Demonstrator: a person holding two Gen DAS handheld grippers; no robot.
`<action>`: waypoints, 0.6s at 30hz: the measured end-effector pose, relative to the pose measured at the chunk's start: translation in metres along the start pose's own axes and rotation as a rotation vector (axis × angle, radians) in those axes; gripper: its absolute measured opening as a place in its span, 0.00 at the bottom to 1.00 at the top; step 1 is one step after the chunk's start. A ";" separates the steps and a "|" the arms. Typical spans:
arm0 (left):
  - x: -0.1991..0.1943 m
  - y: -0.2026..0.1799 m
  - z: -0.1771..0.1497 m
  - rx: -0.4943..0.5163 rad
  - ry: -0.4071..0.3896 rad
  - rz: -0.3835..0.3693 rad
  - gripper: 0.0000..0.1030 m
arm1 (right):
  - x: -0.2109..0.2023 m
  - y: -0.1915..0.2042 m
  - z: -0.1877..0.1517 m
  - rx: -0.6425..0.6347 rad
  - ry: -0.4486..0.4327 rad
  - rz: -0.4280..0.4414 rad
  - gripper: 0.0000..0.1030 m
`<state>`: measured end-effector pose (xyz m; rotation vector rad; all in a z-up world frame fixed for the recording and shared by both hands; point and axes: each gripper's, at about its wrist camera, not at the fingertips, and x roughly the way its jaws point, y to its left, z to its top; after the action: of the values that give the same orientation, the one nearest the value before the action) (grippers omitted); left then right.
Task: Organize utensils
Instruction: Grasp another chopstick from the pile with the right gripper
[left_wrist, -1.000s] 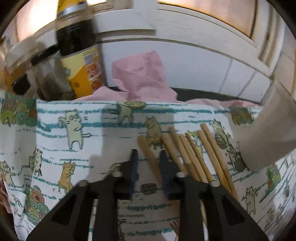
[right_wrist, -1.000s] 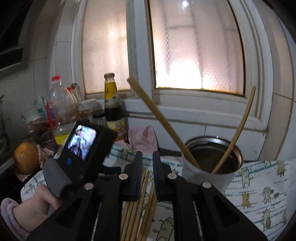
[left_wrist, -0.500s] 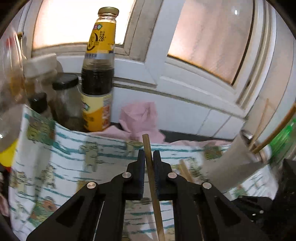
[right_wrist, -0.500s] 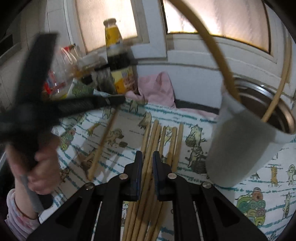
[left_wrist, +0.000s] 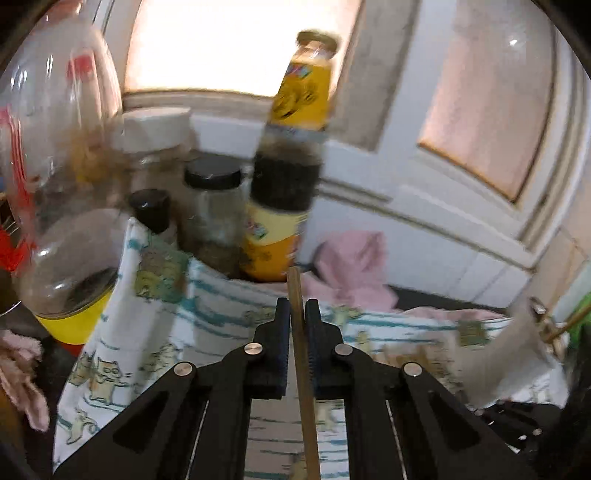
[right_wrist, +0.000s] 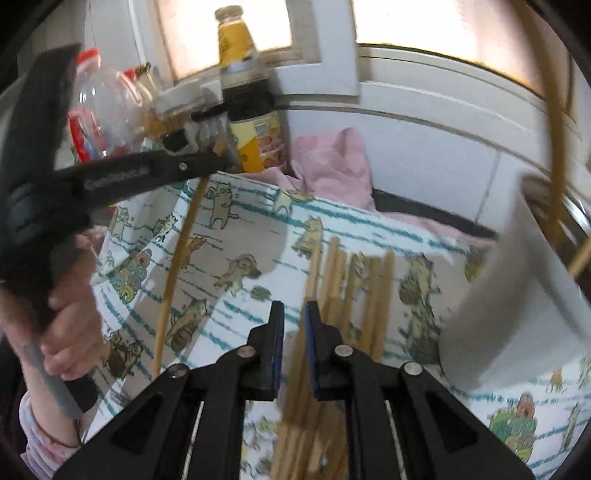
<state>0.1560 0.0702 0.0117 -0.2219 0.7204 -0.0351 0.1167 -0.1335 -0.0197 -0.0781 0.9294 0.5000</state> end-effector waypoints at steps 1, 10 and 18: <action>0.006 -0.002 -0.002 0.000 0.026 -0.001 0.07 | 0.004 0.001 0.004 0.007 0.012 -0.018 0.10; 0.039 -0.014 -0.015 0.072 0.199 0.042 0.07 | 0.041 -0.009 0.018 0.036 0.063 -0.064 0.08; 0.053 -0.015 -0.022 0.077 0.280 0.083 0.07 | 0.046 -0.002 0.016 -0.002 0.091 -0.034 0.06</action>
<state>0.1822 0.0456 -0.0351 -0.1137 1.0044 -0.0153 0.1520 -0.1131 -0.0462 -0.1193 1.0151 0.4691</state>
